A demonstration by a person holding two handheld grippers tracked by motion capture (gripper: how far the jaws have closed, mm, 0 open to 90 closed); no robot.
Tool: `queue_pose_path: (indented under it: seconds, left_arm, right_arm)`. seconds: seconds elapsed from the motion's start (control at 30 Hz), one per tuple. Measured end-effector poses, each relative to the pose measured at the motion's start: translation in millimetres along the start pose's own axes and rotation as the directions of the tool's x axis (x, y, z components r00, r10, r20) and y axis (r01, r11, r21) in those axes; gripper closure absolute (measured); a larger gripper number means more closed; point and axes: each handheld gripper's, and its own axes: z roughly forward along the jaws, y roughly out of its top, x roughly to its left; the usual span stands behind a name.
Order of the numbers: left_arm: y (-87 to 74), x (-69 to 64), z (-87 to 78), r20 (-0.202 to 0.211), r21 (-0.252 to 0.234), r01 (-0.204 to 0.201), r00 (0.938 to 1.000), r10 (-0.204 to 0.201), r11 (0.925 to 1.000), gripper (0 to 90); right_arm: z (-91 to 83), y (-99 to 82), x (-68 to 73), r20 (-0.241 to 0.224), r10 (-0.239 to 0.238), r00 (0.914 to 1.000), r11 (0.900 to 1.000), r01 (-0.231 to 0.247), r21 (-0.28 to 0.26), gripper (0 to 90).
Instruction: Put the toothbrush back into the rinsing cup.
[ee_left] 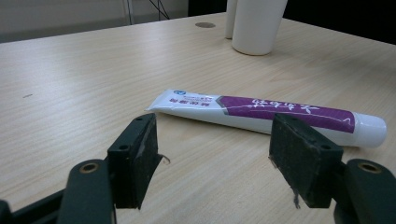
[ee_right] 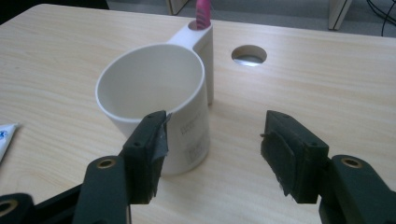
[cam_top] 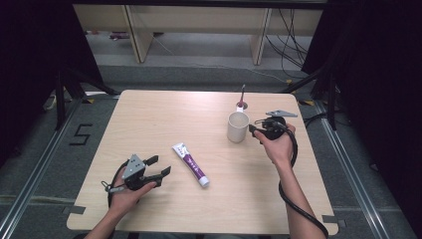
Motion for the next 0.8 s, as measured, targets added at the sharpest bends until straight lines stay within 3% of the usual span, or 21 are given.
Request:
queue_pose_path:
  seconds: [0.03,0.1,0.13,0.3,0.43,0.47,0.5,0.53,0.57,0.7,0.73,0.77,0.8]
  left_arm:
    - [0.0,0.0,0.1,0.000,0.000,0.001,1.0000,-0.001,1.0000,32.5]
    - [0.0,-0.2,0.2,0.000,0.001,0.000,1.0000,0.000,1.0000,32.5]
    - [0.0,-0.4,0.4,0.001,0.000,-0.001,1.0000,0.001,1.0000,32.5]
    - [0.1,-0.7,0.3,-0.001,0.003,-0.005,1.0000,0.005,1.0000,32.5]
    - [0.1,-1.2,0.3,0.000,0.003,-0.011,0.9999,0.011,0.9999,32.6]
    - [0.0,-1.6,0.5,0.001,0.000,-0.008,1.0000,0.008,1.0000,32.6]
    - [0.1,-1.4,0.2,0.000,0.005,-0.013,0.9999,0.013,0.9999,32.6]
    - [0.1,-1.4,0.3,0.000,0.006,-0.013,0.9999,0.013,0.9999,32.6]
    - [0.1,-1.4,0.4,0.000,0.005,-0.013,0.9999,0.013,0.9999,32.6]
    - [0.1,-1.5,0.3,-0.001,0.006,-0.015,0.9999,0.015,0.9999,32.6]
    - [0.2,-1.6,0.5,0.001,0.007,-0.016,0.9999,0.016,0.9999,32.6]
    - [0.2,-1.6,0.5,0.001,0.007,-0.016,0.9999,0.016,0.9999,32.5]
    - [0.2,-1.3,0.4,0.004,0.007,-0.011,0.9999,0.011,0.9999,32.4]
  right_arm:
    - [-0.9,-2.5,-3.4,-0.009,-0.025,0.9996,0.9997,0.025,-0.005,41.0]
    - [-2.9,-8.6,-2.9,-0.003,-0.021,0.9998,0.9997,0.021,-0.008,41.0]
    - [-3.1,-11.7,-4.5,-0.001,-0.047,0.9989,0.9989,0.047,-0.007,41.0]
    - [-6.8,-29.2,-0.4,-0.005,-0.018,0.9998,0.9997,0.018,0.018,41.2]
    - [-7.6,-43.1,-0.2,-0.011,-0.051,0.9987,0.9980,0.051,0.038,41.2]
    - [-7.7,-46.6,1.4,-0.025,-0.038,0.9989,0.9984,0.039,0.040,41.2]
    - [-6.9,-50.4,0.7,-0.024,-0.068,0.9974,0.9971,0.068,0.033,41.2]
    - [-7.1,-53.7,4.9,-0.028,-0.037,0.9989,0.9986,0.038,0.037,41.3]
    - [-7.5,-56.4,4.7,-0.026,-0.060,0.9978,0.9975,0.061,0.036,41.3]
    - [-10.2,-64.4,9.4,-0.037,-0.073,0.9966,0.9969,0.074,0.027,41.6]
    - [-13.0,-66.0,14.4,-0.030,-0.033,0.9990,0.9986,0.035,0.039,41.9]
    - [-13.0,-66.0,14.4,-0.030,-0.033,0.9990,0.9986,0.035,0.039,41.9]
    - [-12.3,-70.2,14.5,-0.063,-0.073,0.9953,0.9971,0.074,0.014,41.9]
